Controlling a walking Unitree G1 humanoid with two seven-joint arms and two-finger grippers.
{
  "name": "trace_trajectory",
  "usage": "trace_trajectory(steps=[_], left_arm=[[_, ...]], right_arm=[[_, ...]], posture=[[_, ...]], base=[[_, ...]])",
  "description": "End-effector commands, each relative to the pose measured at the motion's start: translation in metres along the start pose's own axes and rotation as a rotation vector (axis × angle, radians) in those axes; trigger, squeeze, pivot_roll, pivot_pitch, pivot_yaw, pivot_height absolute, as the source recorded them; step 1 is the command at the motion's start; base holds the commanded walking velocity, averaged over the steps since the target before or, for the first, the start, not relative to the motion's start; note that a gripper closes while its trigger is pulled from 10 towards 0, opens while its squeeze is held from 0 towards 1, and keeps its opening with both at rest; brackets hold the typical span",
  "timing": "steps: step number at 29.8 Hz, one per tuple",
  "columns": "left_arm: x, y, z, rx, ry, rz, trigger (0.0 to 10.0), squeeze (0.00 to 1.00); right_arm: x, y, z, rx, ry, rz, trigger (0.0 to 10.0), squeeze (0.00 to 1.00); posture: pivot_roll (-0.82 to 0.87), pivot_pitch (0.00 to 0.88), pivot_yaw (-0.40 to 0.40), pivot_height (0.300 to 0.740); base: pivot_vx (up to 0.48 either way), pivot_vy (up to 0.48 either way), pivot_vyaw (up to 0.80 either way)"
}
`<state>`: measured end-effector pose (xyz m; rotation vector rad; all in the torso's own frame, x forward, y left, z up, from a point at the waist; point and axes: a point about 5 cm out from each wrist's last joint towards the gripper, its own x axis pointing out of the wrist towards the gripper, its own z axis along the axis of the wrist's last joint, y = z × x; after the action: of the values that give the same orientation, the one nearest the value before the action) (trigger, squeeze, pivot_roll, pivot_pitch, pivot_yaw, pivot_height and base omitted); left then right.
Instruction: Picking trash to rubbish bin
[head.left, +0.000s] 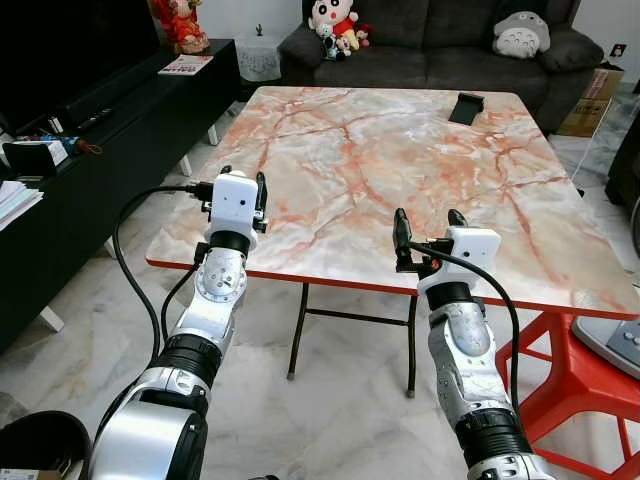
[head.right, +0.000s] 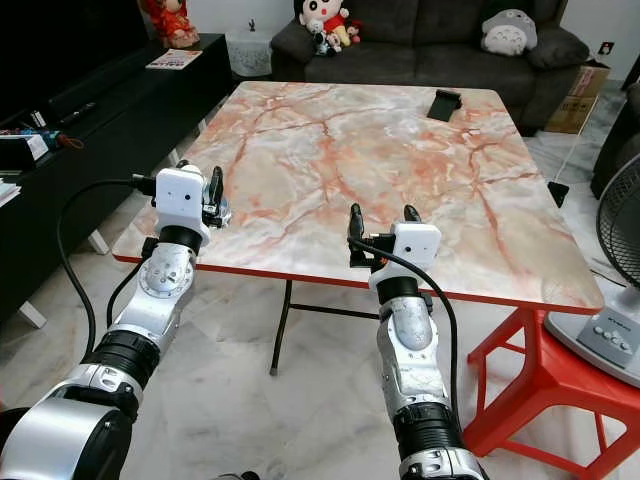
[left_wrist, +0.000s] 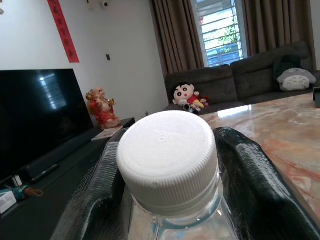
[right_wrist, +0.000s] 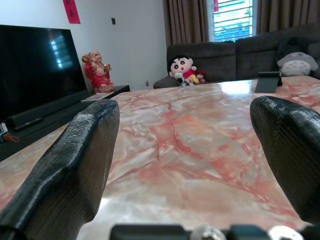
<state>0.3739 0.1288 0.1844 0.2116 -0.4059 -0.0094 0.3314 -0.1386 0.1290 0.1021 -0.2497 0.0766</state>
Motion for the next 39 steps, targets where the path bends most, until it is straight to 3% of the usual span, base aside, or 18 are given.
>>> trace_trajectory(steps=[1,21,22,26,28,29,31,32,34,35,37,38,39], left_arm=[[0.001,0.006,0.003,0.016,-0.014,0.016,10.0,0.0],[-0.008,0.007,-0.009,0.023,0.032,0.019,10.0,0.0],[-0.015,0.01,-0.024,0.055,0.104,0.019,10.0,0.0],[-0.03,0.014,-0.049,0.098,0.219,0.003,10.0,0.0],[-0.058,0.012,-0.082,0.036,0.415,-0.077,10.0,0.0],[-0.058,0.012,-0.082,0.036,0.415,-0.077,10.0,0.0],[-0.085,0.008,-0.105,0.006,0.555,-0.139,10.0,0.0],[-0.085,0.008,-0.105,0.006,0.555,-0.139,10.0,0.0],[-0.112,0.012,-0.125,0.002,0.696,-0.113,10.0,0.0],[-0.134,0.017,-0.138,-0.027,0.799,-0.077,10.0,0.0],[-0.149,0.02,-0.146,-0.048,0.863,-0.051,10.0,0.0],[-0.149,0.02,-0.146,-0.048,0.863,-0.051,10.0,0.0],[-0.164,0.021,-0.152,-0.03,0.92,-0.052,10.0,0.0]], right_arm=[[0.002,0.0,0.001,0.001,-0.007,-0.008,10.0,0.0],[-0.004,-0.003,-0.013,0.008,0.046,-0.022,10.0,0.0],[-0.012,-0.006,-0.027,0.014,0.107,-0.027,10.0,0.0],[-0.028,-0.013,-0.053,0.01,0.226,-0.038,10.0,0.0],[-0.05,-0.019,-0.079,0.012,0.362,-0.045,10.0,0.0],[-0.05,-0.019,-0.079,0.012,0.362,-0.045,10.0,0.0],[-0.07,-0.023,-0.1,0.055,0.489,-0.071,10.0,0.0],[-0.07,-0.023,-0.1,0.055,0.489,-0.071,10.0,0.0],[-0.091,-0.027,-0.117,0.047,0.619,-0.089,10.0,0.0],[-0.11,-0.031,-0.129,0.053,0.717,-0.112,10.0,0.0],[-0.124,-0.035,-0.137,0.056,0.784,-0.129,10.0,0.0],[-0.124,-0.035,-0.137,0.056,0.784,-0.129,10.0,0.0],[-0.141,-0.038,-0.145,0.047,0.858,-0.136,10.0,0.0]], posture=[[-0.07,0.0,0.051,0.74],[-0.08,0.0,0.048,0.74],[-0.09,0.0,0.044,0.74],[-0.08,0.0,0.041,0.74],[-0.08,0.0,0.038,0.74],[-0.08,0.0,0.038,0.74],[-0.08,0.0,0.038,0.74],[-0.08,0.0,0.038,0.74],[-0.08,0.0,0.037,0.74],[-0.08,0.0,0.027,0.74],[-0.08,0.0,0.026,0.74],[-0.08,0.0,0.026,0.74],[-0.08,0.0,0.024,0.74]], base=[[-0.274,0.0,0.0],[-0.273,0.0,0.0],[0.0,0.0,0.0],[0.0,0.0,0.0],[0.0,0.0,0.0],[0.0,0.0,0.0],[0.0,0.0,0.0],[0.0,0.0,0.0],[0.0,0.0,0.0],[0.0,0.0,0.0],[0.0,0.0,0.0],[0.0,0.0,0.0],[0.0,0.0,0.0]])
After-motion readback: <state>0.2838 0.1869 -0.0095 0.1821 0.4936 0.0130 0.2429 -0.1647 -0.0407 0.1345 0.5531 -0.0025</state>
